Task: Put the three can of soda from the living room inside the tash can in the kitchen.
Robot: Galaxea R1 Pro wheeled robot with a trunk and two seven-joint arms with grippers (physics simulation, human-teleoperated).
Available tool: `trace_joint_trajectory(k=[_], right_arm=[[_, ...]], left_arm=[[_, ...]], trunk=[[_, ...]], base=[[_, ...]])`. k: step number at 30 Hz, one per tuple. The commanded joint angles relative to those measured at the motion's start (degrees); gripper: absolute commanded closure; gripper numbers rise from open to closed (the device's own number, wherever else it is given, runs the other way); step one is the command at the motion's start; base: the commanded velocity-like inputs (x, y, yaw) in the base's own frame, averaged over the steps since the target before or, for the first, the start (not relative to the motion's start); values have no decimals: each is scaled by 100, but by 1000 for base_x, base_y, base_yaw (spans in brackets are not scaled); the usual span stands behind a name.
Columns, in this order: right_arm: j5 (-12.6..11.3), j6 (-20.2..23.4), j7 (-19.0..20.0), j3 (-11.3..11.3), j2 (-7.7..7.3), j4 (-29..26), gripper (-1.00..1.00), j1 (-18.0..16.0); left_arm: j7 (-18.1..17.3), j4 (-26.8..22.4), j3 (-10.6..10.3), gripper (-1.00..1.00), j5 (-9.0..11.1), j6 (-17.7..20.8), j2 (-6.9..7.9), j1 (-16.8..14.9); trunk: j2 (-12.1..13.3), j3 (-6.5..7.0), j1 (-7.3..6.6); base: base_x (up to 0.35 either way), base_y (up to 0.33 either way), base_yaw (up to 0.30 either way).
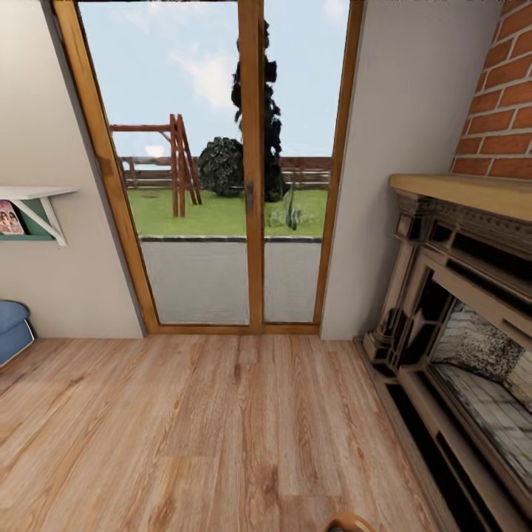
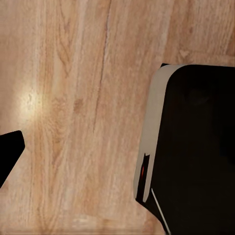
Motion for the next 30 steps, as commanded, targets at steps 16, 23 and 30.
trace_joint_trajectory(k=[16, 23, 30], right_arm=[[0, 341, -34, 10, -38, 219, -100, 2], [0, 412, -32, 10, -27, 246, -100, 3], [0, 422, -34, 9, -12, 290, -100, 3]], left_arm=[[1, 0, -7, -100, 1, 148, -10, 30], [1, 0, -6, -100, 1, 145, -22, 29], [1, 0, -7, -100, -7, 146, -43, 31]], trunk=[[643, 288, -352], [924, 414, -506], [1205, 539, -660]], base=[[0, 0, 0], [0, 0, 0], [0, 0, 0]])
